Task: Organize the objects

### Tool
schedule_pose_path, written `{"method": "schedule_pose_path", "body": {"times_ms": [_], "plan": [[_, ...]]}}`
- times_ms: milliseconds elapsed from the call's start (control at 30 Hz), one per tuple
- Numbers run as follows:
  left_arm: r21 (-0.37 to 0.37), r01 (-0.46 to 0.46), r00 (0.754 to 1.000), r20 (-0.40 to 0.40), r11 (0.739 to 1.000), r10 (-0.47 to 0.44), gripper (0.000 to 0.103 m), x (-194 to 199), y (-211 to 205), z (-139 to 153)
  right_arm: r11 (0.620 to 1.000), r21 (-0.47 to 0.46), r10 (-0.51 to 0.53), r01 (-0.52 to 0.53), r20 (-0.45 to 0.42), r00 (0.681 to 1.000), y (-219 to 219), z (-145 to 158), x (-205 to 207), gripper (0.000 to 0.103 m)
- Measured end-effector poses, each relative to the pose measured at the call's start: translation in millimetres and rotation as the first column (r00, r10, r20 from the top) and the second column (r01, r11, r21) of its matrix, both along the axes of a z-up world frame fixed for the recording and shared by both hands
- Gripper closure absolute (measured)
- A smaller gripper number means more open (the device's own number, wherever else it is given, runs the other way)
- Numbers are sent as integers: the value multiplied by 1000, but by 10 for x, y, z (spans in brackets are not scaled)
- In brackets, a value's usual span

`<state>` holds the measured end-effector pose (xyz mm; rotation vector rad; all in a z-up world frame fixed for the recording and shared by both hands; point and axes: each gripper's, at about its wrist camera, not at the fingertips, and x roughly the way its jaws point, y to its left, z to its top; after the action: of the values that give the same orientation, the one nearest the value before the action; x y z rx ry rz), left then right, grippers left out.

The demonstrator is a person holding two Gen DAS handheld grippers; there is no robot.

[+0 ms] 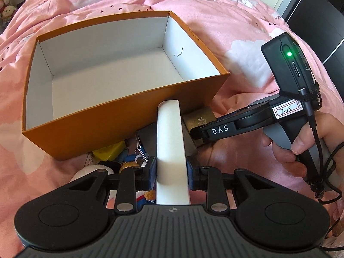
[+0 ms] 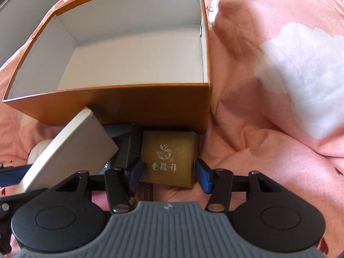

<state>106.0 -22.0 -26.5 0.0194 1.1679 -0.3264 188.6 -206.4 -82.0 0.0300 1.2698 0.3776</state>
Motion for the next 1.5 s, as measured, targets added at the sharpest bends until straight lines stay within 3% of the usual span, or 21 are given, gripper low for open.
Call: {"method": "schedule_pose_path", "body": {"times_ms": [167, 333, 400, 433, 667, 733, 767, 800, 833, 867, 967, 1033, 1100, 1233, 1333, 1500], "plan": [[-15, -14, 998, -60, 1000, 13, 66, 156, 1, -133, 999, 18, -28, 29, -20, 999, 7, -102, 92, 39], [-2, -18, 998, -67, 1000, 18, 65, 229, -11, -178, 995, 58, -83, 87, -67, 994, -83, -294, 199, 23], [6, -16, 998, -67, 1000, 17, 65, 241, -16, -181, 992, 84, -92, 99, -82, 992, -113, -340, 218, 25], [7, -14, 998, -66, 1000, 14, 67, 245, -18, -179, 990, 101, -89, 97, -87, 992, -120, -336, 220, 32], [11, -12, 998, -58, 1000, 13, 72, 188, 24, -105, 995, 92, -46, 51, -47, 998, -99, -194, 132, 38], [9, -19, 999, -38, 1000, 20, 72, 160, 42, -48, 995, 81, -58, 58, -3, 998, -143, -60, 87, 71], [6, -22, 999, -28, 1000, 23, 72, 130, 60, -15, 994, 84, -67, 66, 7, 998, -179, 5, 82, 80], [2, -27, 999, -20, 1000, 27, 72, 110, 80, 7, 994, 87, -75, 74, 15, 997, -222, 67, 83, 95], [0, -35, 999, -13, 999, 35, 72, 118, 117, 20, 993, 88, -80, 79, 11, 997, -255, 96, 92, 102], [0, -43, 999, -5, 999, 43, 72, 129, 113, 45, 993, 91, -82, 81, 2, 997, -275, 100, 102, 102], [-3, -56, 998, 19, 998, 56, 72, 70, 152, 104, 996, 65, -59, 59, 3, 998, -200, 91, 76, 88], [0, -61, 997, 36, 998, 61, 72, 41, 152, 140, 999, 0, 33, -33, 39, 999, -30, 96, -58, 53], [-5, -67, 997, 42, 998, 67, 72, 35, 160, 147, 989, -61, 139, -135, 63, 988, 71, 68, -169, 49], [-25, -75, 996, 41, 997, 76, 72, 40, 172, 132, 975, -112, 198, -190, 62, 978, 221, -20, -240, 37], [-27, -73, 996, 44, 997, 74, 72, 28, 174, 121, 967, -169, 210, -192, 100, 972, 331, -92, -265, 35], [-35, -79, 996, 39, 996, 81, 72, 29, 201, 111, 971, -177, 183, -162, 108, 977, 405, -159, -254, 33]]}}
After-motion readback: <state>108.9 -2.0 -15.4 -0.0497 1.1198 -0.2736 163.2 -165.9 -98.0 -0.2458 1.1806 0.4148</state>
